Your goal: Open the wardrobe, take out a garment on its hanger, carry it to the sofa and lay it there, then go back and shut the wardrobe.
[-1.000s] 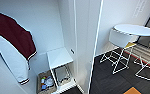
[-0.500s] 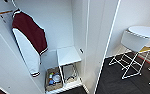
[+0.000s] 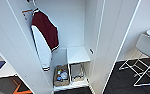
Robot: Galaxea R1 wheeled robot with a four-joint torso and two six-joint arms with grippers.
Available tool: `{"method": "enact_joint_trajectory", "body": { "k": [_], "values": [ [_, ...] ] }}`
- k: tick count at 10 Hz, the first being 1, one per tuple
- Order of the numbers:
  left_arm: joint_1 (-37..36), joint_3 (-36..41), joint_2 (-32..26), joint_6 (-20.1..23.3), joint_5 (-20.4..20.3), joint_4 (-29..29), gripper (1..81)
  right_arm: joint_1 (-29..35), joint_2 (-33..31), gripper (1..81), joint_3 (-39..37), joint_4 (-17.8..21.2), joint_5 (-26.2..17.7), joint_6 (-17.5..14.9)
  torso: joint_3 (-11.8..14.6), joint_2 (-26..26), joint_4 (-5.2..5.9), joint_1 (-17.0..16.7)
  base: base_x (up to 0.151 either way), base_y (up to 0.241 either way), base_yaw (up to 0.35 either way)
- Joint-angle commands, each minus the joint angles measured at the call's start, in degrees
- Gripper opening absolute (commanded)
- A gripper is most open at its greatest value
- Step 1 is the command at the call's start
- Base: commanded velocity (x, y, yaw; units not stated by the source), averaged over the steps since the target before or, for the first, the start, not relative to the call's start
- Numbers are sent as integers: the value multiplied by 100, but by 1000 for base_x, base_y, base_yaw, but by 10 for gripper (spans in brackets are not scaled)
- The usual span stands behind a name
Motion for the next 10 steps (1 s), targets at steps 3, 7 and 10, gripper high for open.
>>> {"method": "enact_joint_trajectory", "body": {
  "k": [3, 7, 10],
  "values": [
    [-121, -34, -17, 23, 195, 56, 811, 101, 151, 811, 87, -35, -445, -94, -2, 0, 0, 3, 0, 0, 296],
    [-120, -34, -9, 23, 195, 48, 811, 101, 151, 811, 87, -35, -445, -94, -2, 0, 0, 3, 0, 0, 281],
    [-120, -34, -9, 14, 186, 47, 811, 109, 151, 811, 87, -35, -445, -94, -2, 0, 0, 3, 0, 0, 205]
  ]
}}
